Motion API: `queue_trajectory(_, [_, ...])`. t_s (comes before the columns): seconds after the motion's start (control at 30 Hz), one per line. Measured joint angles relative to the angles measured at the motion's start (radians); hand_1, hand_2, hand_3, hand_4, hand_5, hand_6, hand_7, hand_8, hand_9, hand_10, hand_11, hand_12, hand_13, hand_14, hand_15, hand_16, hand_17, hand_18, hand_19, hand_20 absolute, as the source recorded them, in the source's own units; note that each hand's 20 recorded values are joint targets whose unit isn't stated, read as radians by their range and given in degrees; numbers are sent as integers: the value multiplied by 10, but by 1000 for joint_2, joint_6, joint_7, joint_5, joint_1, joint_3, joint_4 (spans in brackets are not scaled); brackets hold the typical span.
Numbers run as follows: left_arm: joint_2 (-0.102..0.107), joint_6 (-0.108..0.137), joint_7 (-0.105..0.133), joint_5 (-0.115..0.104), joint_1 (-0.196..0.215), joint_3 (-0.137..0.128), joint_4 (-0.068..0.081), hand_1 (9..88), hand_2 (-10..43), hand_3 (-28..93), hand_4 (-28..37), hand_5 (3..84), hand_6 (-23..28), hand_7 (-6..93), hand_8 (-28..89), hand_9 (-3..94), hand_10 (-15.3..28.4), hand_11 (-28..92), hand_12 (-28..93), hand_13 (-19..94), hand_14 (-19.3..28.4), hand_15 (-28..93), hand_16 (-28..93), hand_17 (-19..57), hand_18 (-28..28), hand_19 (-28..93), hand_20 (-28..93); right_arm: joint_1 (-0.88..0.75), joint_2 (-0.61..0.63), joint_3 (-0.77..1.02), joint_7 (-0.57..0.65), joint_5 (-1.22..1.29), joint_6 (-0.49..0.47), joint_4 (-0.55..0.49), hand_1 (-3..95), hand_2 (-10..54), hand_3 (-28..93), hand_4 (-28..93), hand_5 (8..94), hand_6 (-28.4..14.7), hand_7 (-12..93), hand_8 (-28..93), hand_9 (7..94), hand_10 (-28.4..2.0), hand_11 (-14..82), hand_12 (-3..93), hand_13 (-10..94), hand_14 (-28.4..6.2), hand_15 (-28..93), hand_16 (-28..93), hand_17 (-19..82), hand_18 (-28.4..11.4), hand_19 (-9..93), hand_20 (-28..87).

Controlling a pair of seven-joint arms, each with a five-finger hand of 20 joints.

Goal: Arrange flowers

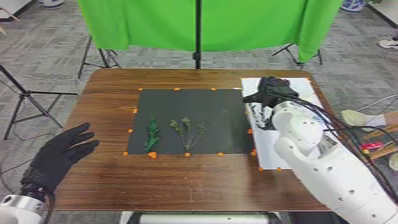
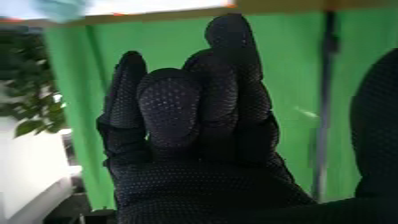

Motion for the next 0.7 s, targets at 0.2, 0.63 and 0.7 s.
queue_trajectory(0.2, [-4,0,4,0,1,0,-2,265,-20,698,-268,351,53,202,-99,318,139,253,158,284,169,347,-21,-64,230,522,5,39,5,-68,5,-44,-19,96,168,-95,741,-283,704,-15,445,-106,707,-133,574,414,618,-149,808,331,241,-229,731,413])
queue_trajectory(0.63, [-11,7,7,0,7,0,-7,265,-18,697,-267,351,53,203,-99,318,139,254,158,283,169,346,-21,-64,231,522,5,80,-11,-126,-24,-105,-115,136,197,-82,763,-282,729,-9,454,-114,751,-132,576,410,645,-143,815,335,253,-230,742,418])
queue_trajectory(0.7, [-11,7,7,0,7,0,-7,265,-19,698,-267,351,53,203,-100,318,139,254,158,284,169,348,-21,-64,231,522,5,83,-13,-128,-18,-105,-115,136,198,-82,764,-283,731,-8,454,-114,753,-131,575,411,647,-144,815,336,254,-232,743,419])
